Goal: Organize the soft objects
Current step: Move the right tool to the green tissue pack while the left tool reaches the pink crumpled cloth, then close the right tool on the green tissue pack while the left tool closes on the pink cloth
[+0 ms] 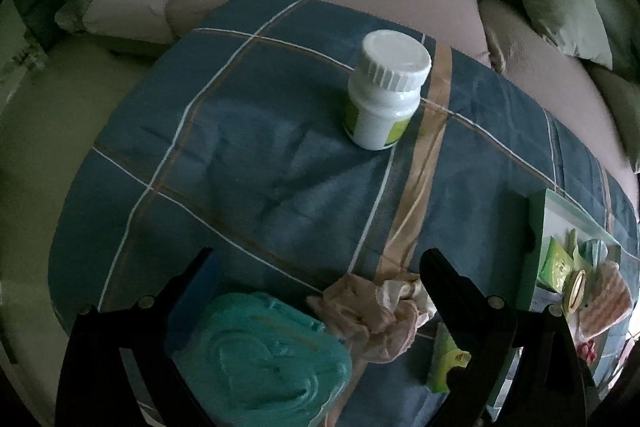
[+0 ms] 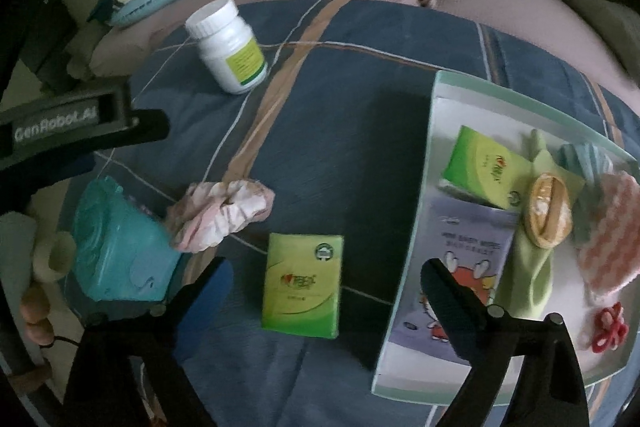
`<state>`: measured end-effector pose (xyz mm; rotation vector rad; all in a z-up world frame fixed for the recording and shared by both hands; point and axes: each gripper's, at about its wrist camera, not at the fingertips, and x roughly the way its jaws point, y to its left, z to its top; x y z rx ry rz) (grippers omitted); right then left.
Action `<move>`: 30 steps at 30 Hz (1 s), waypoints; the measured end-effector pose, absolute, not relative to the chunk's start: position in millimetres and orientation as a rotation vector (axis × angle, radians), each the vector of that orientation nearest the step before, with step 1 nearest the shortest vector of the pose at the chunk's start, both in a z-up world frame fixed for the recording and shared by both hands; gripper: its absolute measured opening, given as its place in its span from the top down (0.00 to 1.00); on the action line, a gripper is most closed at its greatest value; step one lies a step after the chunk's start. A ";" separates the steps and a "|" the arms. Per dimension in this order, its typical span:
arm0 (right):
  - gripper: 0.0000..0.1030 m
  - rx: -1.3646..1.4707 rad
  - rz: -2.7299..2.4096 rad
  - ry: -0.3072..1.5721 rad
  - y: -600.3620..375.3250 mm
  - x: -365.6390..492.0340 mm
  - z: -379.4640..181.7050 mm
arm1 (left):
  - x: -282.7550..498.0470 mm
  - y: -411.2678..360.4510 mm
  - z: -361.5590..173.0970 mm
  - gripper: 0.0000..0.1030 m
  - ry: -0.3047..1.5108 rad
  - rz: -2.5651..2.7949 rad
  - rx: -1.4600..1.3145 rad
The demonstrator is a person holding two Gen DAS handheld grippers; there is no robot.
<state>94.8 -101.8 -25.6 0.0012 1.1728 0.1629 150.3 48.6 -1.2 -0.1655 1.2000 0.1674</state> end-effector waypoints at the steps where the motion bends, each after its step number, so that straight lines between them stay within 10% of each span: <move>1: 0.12 -0.005 0.166 1.174 -99.7 94.4 -26.3 | 150.7 48.3 -1.7 0.04 1.205 0.163 -0.170; 30: 0.38 -0.033 0.184 1.261 -83.1 105.7 -64.0 | 156.0 23.6 -19.1 0.04 1.263 0.080 -0.168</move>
